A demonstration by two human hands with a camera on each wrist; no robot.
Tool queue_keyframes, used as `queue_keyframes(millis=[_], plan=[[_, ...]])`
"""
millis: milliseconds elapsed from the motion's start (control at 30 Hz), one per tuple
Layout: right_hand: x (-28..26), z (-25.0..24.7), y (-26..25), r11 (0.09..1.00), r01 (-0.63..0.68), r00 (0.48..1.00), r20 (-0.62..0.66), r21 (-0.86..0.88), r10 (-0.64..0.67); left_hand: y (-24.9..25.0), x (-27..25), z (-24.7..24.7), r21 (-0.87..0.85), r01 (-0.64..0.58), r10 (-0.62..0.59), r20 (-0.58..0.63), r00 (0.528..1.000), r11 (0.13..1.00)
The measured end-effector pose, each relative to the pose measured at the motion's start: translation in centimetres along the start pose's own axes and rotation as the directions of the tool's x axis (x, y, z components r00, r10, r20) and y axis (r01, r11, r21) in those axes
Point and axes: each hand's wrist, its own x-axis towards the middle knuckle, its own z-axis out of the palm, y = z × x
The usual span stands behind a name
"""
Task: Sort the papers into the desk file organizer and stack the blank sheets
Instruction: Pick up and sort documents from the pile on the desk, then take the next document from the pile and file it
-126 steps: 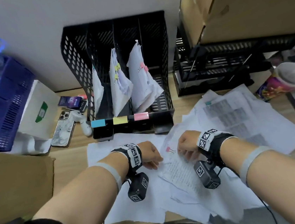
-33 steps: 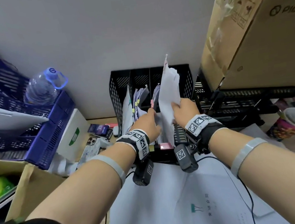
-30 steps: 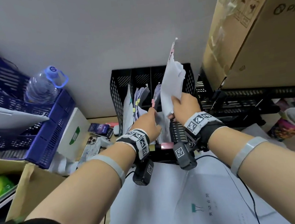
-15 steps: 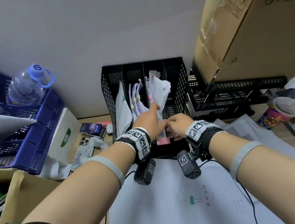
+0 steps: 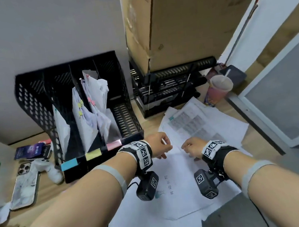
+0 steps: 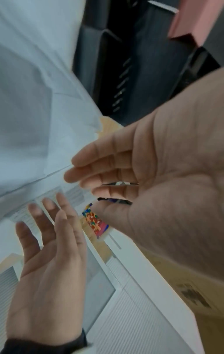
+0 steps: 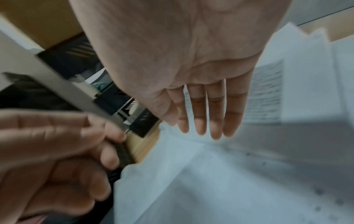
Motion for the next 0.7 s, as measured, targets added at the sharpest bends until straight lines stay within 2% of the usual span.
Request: queue_keyframes(millis=[100,200,300,367,433,533,633,700], plan=[[1.9,-2.8,2.9,0.987,0.025,1.0,-0.015,-0.157,-0.028,-0.3,3.0,2.6,-0.111,0.134,-0.133,0.014,0.991,0.985],[4.3,-5.3,6.0,0.978,-0.02,0.998,-0.056,-0.208,0.008,-0.3,6.1,4.6,-0.277,0.267,-0.284,-0.02,0.959,0.923],[6.1,-6.9,8.6,0.972,-0.04,0.999,-0.018,-0.233,0.037,-0.2,9.0,6.3,-0.435,0.326,-0.407,-0.107,0.907,0.839],[6.8,-7.2,10.1,0.965,-0.021,1.0,0.014,-0.261,0.026,-0.3,10.6,7.4,-0.526,0.32,-0.462,-0.162,0.872,0.788],[7.1,-7.1,11.1,0.956,-0.011,1.0,-0.009,-0.293,0.009,-0.4,11.7,8.1,-0.474,0.313,-0.457,-0.225,0.861,0.823],[7.5,-7.6,11.6,0.939,-0.011,0.997,-0.071,-0.344,-0.014,0.2,12.5,8.6,-0.367,0.262,-0.375,-0.283,0.883,0.893],[8.3,-8.5,11.0,0.959,-0.046,0.985,-0.172,-0.28,-0.003,0.4,12.3,8.4,-0.375,0.201,-0.319,-0.287,0.903,0.905],[8.4,-9.2,10.1,0.974,-0.048,0.964,-0.266,-0.223,-0.013,0.4,11.4,7.6,-0.422,0.193,-0.317,-0.247,0.916,0.886]])
